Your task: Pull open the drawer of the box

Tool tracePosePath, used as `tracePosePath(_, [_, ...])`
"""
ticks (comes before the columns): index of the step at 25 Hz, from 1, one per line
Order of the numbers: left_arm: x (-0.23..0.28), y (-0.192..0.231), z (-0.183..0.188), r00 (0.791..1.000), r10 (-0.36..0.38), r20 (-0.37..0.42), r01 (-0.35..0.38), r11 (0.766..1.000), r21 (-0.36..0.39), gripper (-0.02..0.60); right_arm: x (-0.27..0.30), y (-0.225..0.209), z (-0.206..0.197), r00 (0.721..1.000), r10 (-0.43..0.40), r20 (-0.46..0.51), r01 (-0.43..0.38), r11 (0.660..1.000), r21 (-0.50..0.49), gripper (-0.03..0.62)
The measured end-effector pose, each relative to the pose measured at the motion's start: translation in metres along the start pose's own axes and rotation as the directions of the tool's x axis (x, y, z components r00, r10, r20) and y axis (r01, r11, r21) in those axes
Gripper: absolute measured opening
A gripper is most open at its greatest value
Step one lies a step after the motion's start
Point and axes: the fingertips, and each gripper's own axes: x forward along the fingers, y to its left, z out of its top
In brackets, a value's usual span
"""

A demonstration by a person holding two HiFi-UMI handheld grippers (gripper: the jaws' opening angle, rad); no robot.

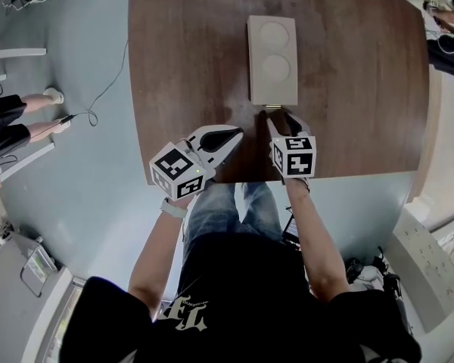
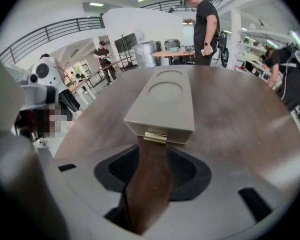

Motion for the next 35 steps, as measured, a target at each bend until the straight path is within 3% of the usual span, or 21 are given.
tracePosePath(6, [0.003,0.009,0.0,1.0,-0.003,-0.021,0.003,1.0,0.002,0.005,0.018,0.0,-0.003,0.999,-0.001,-0.043,0.004,0.997,0.071,0.176])
tracePosePath(17, [-0.007,0.032,0.004,1.0,0.004,-0.028,-0.005,1.0,-0.026,0.005,0.037,0.002,0.006,0.997,-0.015,-0.069,0.025,0.988,0.155,0.178])
tracePosePath(29, [-0.014,0.052,0.016,1.0,0.006,-0.025,-0.006,0.999,-0.037,0.005,0.042,-0.002,0.012,0.992,-0.063,-0.111,0.083,0.978,0.19,0.178])
tracePosePath(35, [-0.014,0.055,0.021,1.0,-0.006,-0.027,0.005,0.999,-0.033,0.005,0.042,-0.002,0.012,0.991,-0.017,-0.131,0.045,0.977,0.211,0.175])
